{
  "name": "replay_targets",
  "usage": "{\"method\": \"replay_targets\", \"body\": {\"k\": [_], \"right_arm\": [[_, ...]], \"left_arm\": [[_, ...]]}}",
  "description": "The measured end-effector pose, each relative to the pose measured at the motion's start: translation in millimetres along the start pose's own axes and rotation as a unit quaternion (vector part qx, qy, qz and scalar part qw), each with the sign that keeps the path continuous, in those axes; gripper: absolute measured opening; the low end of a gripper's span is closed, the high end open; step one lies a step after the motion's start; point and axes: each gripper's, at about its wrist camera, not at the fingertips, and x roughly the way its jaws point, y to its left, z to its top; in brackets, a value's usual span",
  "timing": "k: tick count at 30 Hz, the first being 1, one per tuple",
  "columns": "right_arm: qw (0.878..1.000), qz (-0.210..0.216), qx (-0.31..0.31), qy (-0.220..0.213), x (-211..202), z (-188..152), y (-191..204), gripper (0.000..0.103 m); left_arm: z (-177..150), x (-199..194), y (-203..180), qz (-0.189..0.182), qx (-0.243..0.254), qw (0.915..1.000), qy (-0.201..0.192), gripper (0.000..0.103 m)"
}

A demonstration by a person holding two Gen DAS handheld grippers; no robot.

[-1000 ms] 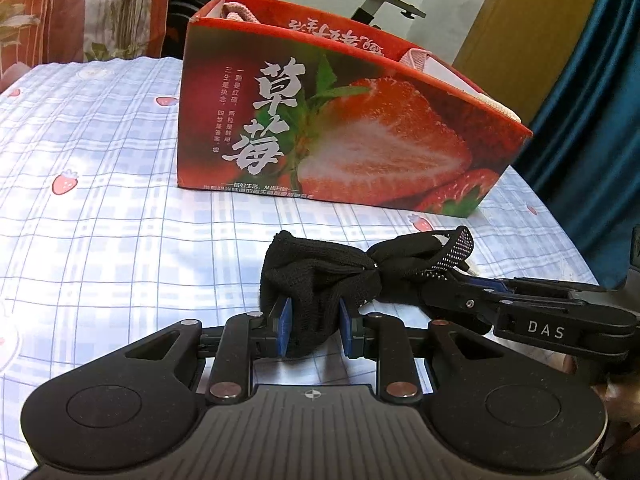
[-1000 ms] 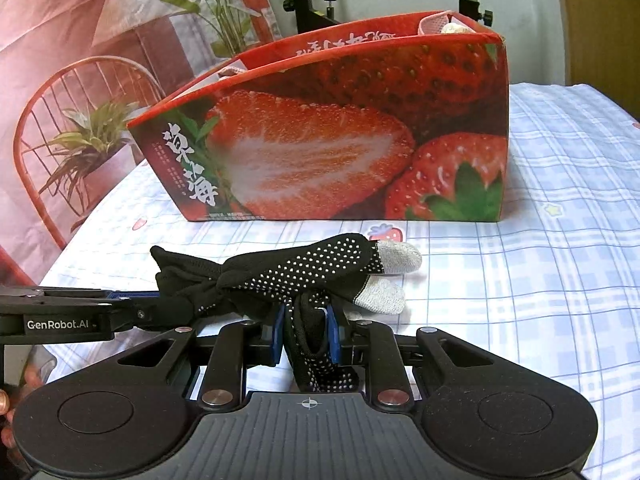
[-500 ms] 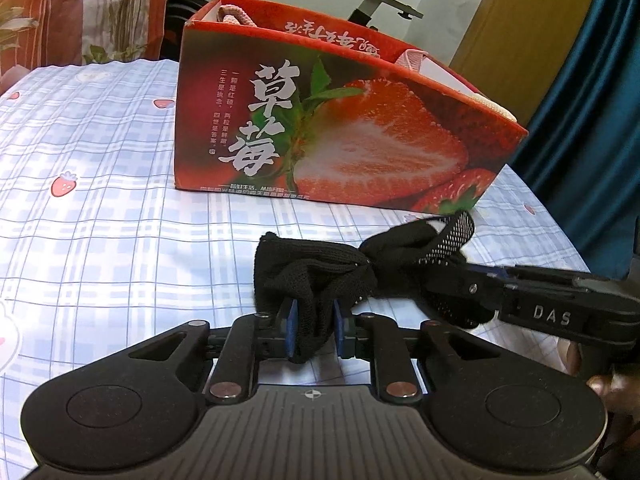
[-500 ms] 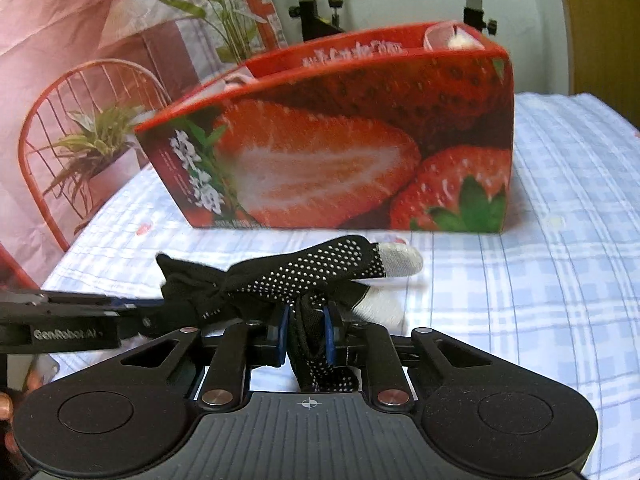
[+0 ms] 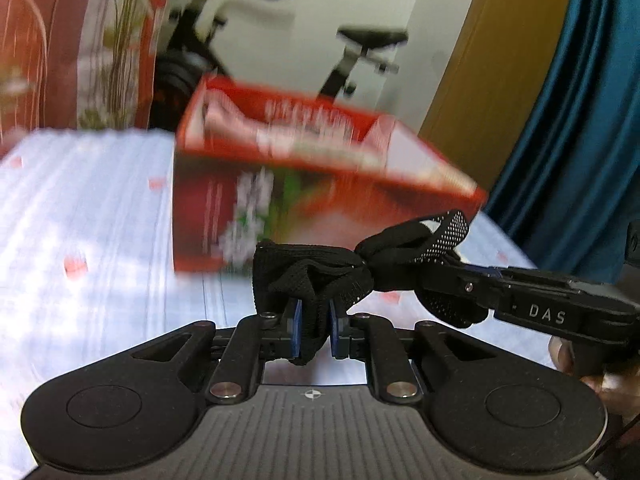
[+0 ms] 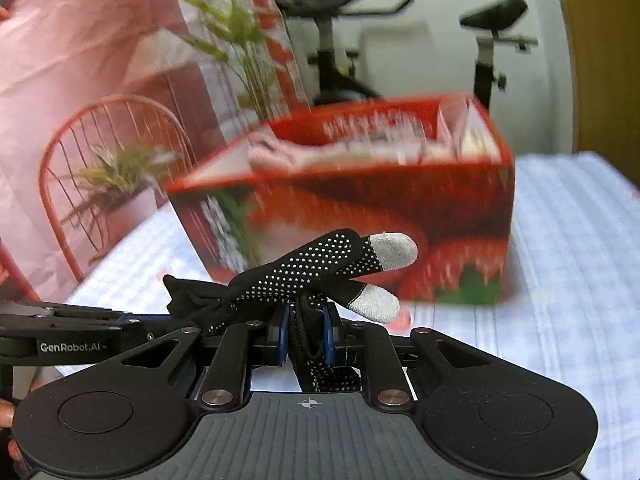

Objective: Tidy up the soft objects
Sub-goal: 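Lift the gloves with both grippers and carry them over the box, then open both grippers to drop the gloves into the box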

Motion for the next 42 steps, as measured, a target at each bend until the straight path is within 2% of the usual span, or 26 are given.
{"method": "replay_targets", "body": {"k": [3,7,12,17,22,26,27,28,29,30,31,32,33,37,39,41,42], "right_arm": [[0.999,0.007,-0.019,-0.035,-13,20,7,0.015],[0.997,0.015,-0.039,-0.069,-20,54,11,0.015],[0.995,0.014,-0.052,-0.082,-2,106,6,0.015],[0.996,-0.009,-0.059,-0.062,38,139,-4,0.016],[0.997,-0.041,-0.064,-0.029,80,143,-9,0.016],[0.996,-0.067,-0.066,0.002,104,140,-14,0.016],[0.995,-0.071,-0.068,0.009,108,138,-13,0.017],[0.994,-0.077,-0.071,0.015,109,135,-14,0.017],[0.994,-0.083,-0.072,0.022,111,133,-15,0.019],[0.994,-0.085,-0.072,0.024,111,132,-15,0.021],[0.993,-0.088,-0.071,0.024,111,132,-16,0.024],[0.993,-0.093,-0.069,0.022,109,131,-18,0.031],[0.993,-0.099,-0.067,0.019,106,130,-19,0.034],[0.991,-0.117,-0.064,0.004,95,127,-23,0.063],[0.991,-0.122,-0.063,-0.005,87,125,-24,0.073],[0.990,-0.125,-0.058,-0.015,78,124,-25,0.092],[0.990,-0.128,-0.055,-0.021,72,124,-27,0.097]], "left_arm": [[23,-14,-4,0.001,0.017,0.9992,-0.036,0.015],[59,-15,-3,0.004,0.023,0.9978,-0.061,0.015],[104,13,3,0.011,0.021,0.9979,-0.061,0.015],[126,49,14,0.031,0.012,0.9988,-0.037,0.015],[130,79,21,0.047,0.011,0.9988,-0.002,0.015],[131,88,22,0.057,0.017,0.9982,0.009,0.016],[130,88,21,0.060,0.021,0.9979,0.011,0.018],[130,88,20,0.064,0.025,0.9976,0.013,0.029],[131,88,20,0.067,0.026,0.9973,0.012,0.050],[131,86,20,0.070,0.027,0.9972,0.007,0.061],[131,82,20,0.073,0.027,0.9969,0.000,0.078],[132,79,20,0.076,0.028,0.9967,-0.006,0.089],[133,77,19,0.079,0.031,0.9963,-0.009,0.092],[136,67,15,0.098,0.045,0.9941,-0.006,0.103],[136,59,14,0.104,0.046,0.9935,-0.008,0.103],[137,50,14,0.109,0.044,0.9930,-0.012,0.103],[138,46,13,0.113,0.043,0.9925,-0.014,0.103]]}}
